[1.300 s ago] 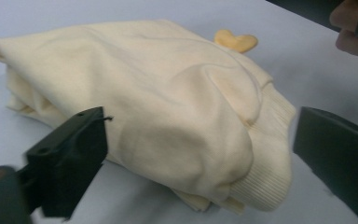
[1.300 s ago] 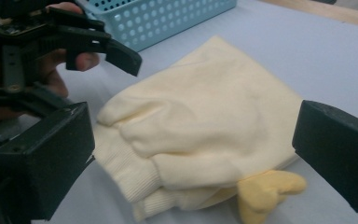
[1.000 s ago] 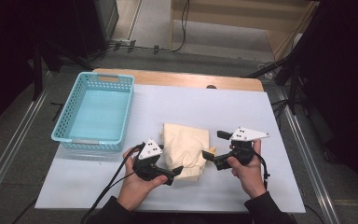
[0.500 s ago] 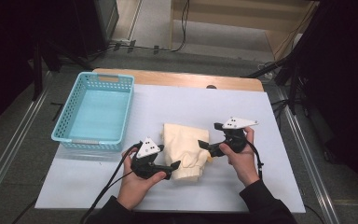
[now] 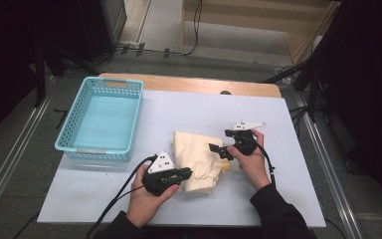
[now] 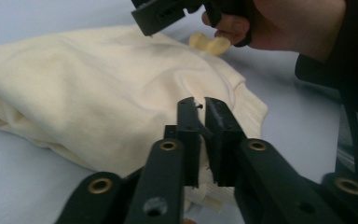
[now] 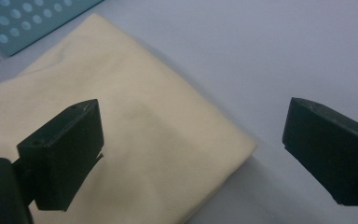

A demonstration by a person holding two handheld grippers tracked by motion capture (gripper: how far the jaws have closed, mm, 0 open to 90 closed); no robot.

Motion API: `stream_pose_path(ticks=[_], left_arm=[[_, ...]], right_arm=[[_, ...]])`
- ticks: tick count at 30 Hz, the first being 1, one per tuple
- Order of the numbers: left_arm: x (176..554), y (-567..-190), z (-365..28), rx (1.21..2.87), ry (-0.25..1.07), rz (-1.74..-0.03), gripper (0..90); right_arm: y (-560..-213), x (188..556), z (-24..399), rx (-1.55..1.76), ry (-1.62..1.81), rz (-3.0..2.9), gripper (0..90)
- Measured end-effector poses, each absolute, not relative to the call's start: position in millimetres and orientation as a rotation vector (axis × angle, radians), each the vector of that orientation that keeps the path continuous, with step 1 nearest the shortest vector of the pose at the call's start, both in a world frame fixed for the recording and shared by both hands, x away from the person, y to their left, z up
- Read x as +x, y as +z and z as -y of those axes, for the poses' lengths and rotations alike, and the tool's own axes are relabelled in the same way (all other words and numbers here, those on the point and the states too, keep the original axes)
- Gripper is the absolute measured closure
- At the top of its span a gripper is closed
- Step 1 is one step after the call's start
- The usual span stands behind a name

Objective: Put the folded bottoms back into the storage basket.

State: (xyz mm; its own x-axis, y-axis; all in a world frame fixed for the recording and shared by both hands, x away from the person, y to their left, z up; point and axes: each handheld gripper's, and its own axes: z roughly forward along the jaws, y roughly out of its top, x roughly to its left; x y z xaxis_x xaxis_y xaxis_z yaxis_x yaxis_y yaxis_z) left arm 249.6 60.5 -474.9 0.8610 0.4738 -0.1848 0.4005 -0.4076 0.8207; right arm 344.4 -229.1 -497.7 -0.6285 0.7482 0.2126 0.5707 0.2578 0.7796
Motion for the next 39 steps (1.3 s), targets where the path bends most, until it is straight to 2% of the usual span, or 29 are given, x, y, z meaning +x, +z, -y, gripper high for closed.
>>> stream_pose_path(ticks=[9,12,21,23,27,30,32,34,37,39], left_arm=[[249,-489,-55,2.131,0.073,-0.635,90.0],[249,-490,-55,2.140,0.076,-0.629,90.0],[250,-492,-56,2.137,0.047,-0.635,90.0],[250,-493,-56,2.133,0.034,-0.635,90.0],[251,-493,-58,2.132,0.018,-0.633,90.0],[251,-494,-58,2.130,0.014,-0.634,90.0],[251,-494,-58,2.129,0.015,-0.634,90.0],[251,-493,-58,2.129,0.015,-0.632,90.0],[250,-492,-60,2.127,0.004,-0.632,89.0],[250,-489,-62,2.119,-0.011,-0.622,82.3]], right_arm=[[-520,358,226,1.294,1.306,-2.405,5.2],[-521,360,226,1.284,1.325,-2.437,11.0],[-523,362,223,1.245,1.295,-2.507,13.0],[-522,363,222,1.238,1.292,-2.524,15.6],[-523,360,225,1.258,1.326,-2.517,30.0],[-523,358,227,1.287,1.333,-2.517,49.1],[-524,357,229,1.294,1.350,-2.532,58.6],[-522,355,229,1.284,1.358,-2.526,65.1],[-517,349,229,1.265,1.350,-2.497,69.2],[-513,344,229,1.263,1.351,-2.468,70.2]])
